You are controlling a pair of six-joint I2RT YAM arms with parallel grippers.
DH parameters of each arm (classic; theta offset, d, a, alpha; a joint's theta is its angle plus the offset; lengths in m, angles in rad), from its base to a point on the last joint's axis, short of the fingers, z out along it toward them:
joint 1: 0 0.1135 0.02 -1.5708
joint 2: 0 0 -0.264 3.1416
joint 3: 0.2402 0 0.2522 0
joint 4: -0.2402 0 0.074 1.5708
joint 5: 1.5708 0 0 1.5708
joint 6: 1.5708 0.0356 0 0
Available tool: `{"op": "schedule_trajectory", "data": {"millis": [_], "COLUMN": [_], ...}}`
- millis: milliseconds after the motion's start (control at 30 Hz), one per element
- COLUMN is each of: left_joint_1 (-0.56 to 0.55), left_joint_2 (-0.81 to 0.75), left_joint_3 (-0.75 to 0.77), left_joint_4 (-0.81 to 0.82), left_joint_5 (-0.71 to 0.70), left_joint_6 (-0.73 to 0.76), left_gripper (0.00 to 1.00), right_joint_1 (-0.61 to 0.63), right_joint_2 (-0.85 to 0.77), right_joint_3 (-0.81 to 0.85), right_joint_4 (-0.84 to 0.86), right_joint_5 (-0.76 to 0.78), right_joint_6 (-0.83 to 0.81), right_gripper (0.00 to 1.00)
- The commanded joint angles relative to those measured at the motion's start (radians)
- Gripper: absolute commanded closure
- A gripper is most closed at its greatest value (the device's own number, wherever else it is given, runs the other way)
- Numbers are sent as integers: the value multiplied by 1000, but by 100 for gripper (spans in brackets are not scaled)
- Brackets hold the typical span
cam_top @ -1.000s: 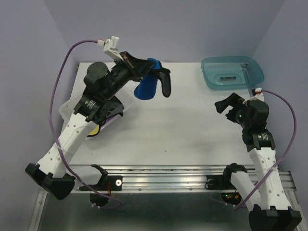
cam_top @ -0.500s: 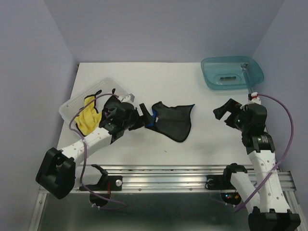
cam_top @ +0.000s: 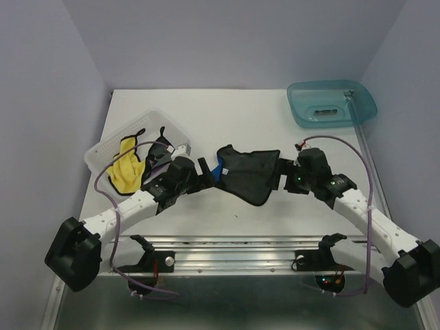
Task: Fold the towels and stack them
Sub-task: Flatten out the crumpled towel
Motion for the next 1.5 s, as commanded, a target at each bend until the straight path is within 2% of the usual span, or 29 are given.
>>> {"op": "schedule_trajectory", "data": {"millis": [0, 267, 500, 667, 800, 867, 900, 1067, 1167, 1200, 1267, 1300, 1367, 1467], "left_joint_1": [-34, -93, -145, -171, -172, -172, -172, -172, -172, -174, -172, -172, -172, -174], "left_joint_2": [94, 322, 525, 608, 660, 672, 671, 648, 646, 648, 637, 633, 607, 559], "left_joint_3": [85, 246, 432, 484, 539, 541, 538, 539, 555, 564, 562, 558, 552, 503], "left_joint_4": [-14, -15, -165, -230, -322, -346, -348, -351, -376, -380, -383, -383, -377, -315], "left_joint_5": [-69, -132, -254, -317, -396, -412, -414, -417, -432, -434, -428, -423, -405, -368], "left_joint_6": [69, 135, 136, 115, 67, 52, 47, 43, 43, 43, 43, 43, 44, 66], "left_gripper": [1, 1, 1, 2, 8, 14, 22, 34, 49, 58, 68, 83, 99, 100], "right_joint_1": [124, 181, 183, 184, 184, 184, 184, 192, 198, 201, 210, 213, 226, 253], "right_joint_2": [73, 142, 127, 153, 176, 188, 194, 223, 240, 243, 246, 251, 262, 303], "right_joint_3": [15, -50, -64, -80, -90, -92, -92, -92, -92, -92, -92, -93, -93, -72], "right_joint_4": [45, 78, 98, 133, 153, 170, 173, 187, 194, 194, 200, 202, 208, 193], "right_joint_5": [230, 285, 293, 264, 248, 242, 238, 233, 229, 227, 229, 229, 242, 288], "right_joint_6": [104, 229, 240, 229, 223, 210, 207, 201, 207, 209, 215, 221, 229, 258], "right_gripper": [0, 0, 0, 0, 0, 0, 0, 0, 0, 0, 0, 0, 0, 0]}}
